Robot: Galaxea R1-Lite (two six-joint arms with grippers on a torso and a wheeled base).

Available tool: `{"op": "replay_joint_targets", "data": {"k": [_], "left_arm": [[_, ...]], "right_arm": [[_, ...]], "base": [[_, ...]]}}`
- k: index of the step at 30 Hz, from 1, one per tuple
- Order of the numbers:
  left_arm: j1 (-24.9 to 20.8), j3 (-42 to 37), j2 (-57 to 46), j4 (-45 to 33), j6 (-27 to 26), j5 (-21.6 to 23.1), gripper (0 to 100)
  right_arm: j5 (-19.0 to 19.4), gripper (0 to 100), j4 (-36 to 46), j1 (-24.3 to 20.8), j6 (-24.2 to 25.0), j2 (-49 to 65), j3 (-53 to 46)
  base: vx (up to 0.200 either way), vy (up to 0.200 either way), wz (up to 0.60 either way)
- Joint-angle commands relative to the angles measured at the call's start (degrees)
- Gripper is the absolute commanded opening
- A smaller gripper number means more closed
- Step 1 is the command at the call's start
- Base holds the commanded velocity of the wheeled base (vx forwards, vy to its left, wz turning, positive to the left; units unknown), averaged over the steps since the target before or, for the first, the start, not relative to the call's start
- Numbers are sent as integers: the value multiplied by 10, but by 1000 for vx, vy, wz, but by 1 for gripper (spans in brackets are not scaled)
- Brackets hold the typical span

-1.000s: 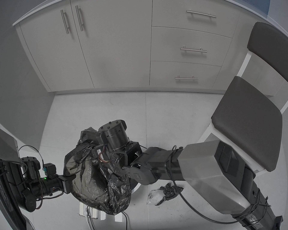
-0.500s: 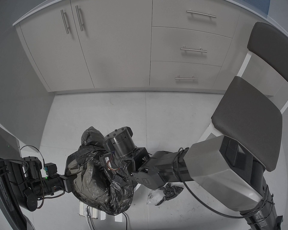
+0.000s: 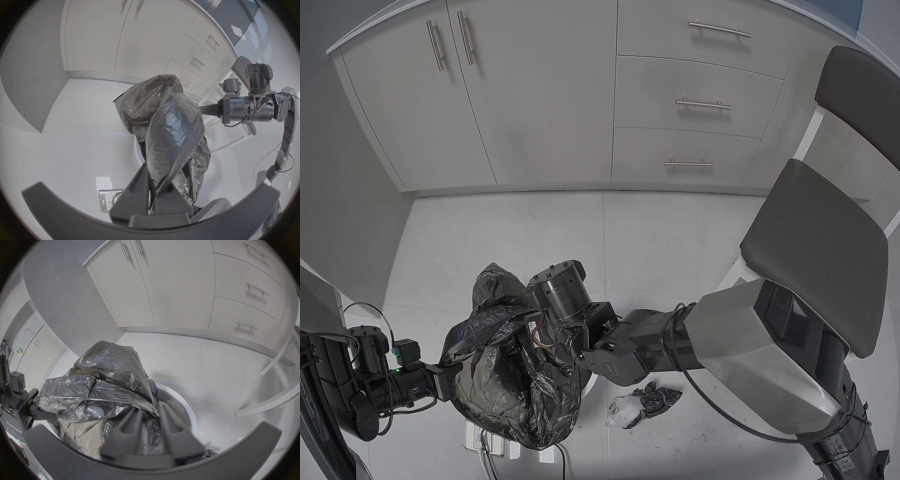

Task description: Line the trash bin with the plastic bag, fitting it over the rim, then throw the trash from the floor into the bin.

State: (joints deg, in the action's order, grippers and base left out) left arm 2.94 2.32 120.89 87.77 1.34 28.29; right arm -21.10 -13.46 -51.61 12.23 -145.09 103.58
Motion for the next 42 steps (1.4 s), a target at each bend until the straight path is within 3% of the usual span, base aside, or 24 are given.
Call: {"op": "replay_joint_targets", "data": {"k": [1,13,25,28,32,42], "left_arm": [[-4,1,-1,0,3,0,0],[-7,1,-1,0,4,0,0],[-58,3,0,0,4,-7,0],[-67,1,-1,-1,4,-21,0],[-88,4,1,-1,8,-83,0],[-112,4,0,-1,32,-99,0]], "right_arm": [[0,0,0,2,1,-11,8],[-2,0,3,7,6,35,-37],[-19,0,0,11,6,109,-119],[-21,0,0,11,6,114,-125],[-23,0,0,17,6,122,-129],[-23,0,-1,26,8,128,-141]], "base": [[0,0,0],[0,0,0],[0,0,0],[0,0,0],[0,0,0],[0,0,0]]}}
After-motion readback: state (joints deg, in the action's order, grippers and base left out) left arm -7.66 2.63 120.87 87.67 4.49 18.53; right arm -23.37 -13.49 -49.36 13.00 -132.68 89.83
